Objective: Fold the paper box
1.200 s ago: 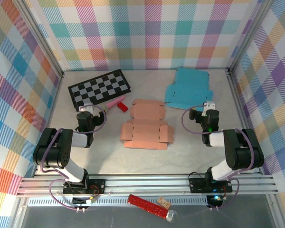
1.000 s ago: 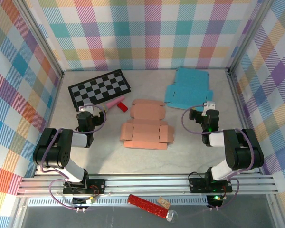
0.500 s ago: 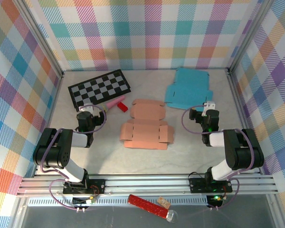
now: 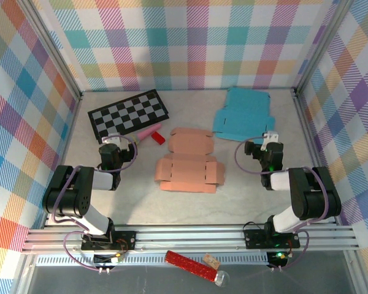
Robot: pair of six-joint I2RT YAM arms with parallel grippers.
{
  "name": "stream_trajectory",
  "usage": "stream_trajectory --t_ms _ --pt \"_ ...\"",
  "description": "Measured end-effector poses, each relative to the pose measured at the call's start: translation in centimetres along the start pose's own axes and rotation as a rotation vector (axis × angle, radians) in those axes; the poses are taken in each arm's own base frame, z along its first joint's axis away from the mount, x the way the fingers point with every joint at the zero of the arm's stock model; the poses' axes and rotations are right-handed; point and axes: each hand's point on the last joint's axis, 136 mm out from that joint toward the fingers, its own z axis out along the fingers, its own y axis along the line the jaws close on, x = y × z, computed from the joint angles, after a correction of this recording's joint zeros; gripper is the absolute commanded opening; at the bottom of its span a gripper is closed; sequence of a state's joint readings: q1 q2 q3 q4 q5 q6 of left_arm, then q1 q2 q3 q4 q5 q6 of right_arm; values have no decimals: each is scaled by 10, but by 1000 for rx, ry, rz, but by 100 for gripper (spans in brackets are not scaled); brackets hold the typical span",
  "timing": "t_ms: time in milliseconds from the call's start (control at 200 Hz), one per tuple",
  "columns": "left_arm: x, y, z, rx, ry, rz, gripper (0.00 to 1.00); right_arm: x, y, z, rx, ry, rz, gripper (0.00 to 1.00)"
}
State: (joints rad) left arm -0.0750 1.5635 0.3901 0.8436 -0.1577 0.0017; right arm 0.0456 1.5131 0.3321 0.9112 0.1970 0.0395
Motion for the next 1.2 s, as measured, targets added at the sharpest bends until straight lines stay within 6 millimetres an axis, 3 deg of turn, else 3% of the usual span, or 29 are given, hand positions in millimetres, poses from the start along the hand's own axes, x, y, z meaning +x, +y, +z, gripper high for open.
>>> stream_trajectory --t_ms 105,195,360,470,540,645,710,750,805,855,895,900,950,1000,1055,1130,1200 --pt "-10 -4 -9 -14 -14 26 100 3 3 -10 0 -3 -14 99" --pt "-31 -7 -23 -28 -62 32 100 -16 3 -20 27 -31 -13 99" --pt "-86 -11 -50 -69 -186 7 100 -92 -8 -42 109 -189 18 99" --pt "-137 -26 -72 -77 -287 -18 100 -144 -11 -60 145 -245 38 99" --pt "-169 -34 -87 -85 -326 -53 100 -188 -7 -78 140 -287 64 99" --pt "-213 -41 -104 -93 -248 -203 100 -265 -6 -117 127 -340 286 99" --pt "-237 -43 -114 -81 -191 -322 100 -288 -14 -139 134 -322 481 99" --pt "-242 -48 -118 -40 -150 -387 92 -292 -18 -150 128 -305 574 99" --pt "-229 -60 -119 23 -60 -453 80 -284 -15 -156 90 -255 629 99" --pt "-198 -70 -115 65 56 -510 75 -266 -9 -155 61 -168 666 99" --pt "-163 -82 -112 95 168 -555 75 -250 0 -150 29 -85 698 99" --pt "-151 -84 -111 95 200 -558 75 -243 5 -148 15 -50 707 99" --pt "-98 -96 -111 102 344 -589 74 -219 20 -138 -21 77 738 99" --pt "-39 -103 -120 84 501 -615 73 -187 44 -128 -60 241 755 100" --pt "15 -103 -137 57 632 -638 72 -152 75 -120 -104 402 746 91" --pt "52 -102 -157 58 709 -710 70 -101 116 -126 -186 586 724 85" --pt "66 -106 -163 86 712 -806 67 -61 143 -146 -265 722 725 79"
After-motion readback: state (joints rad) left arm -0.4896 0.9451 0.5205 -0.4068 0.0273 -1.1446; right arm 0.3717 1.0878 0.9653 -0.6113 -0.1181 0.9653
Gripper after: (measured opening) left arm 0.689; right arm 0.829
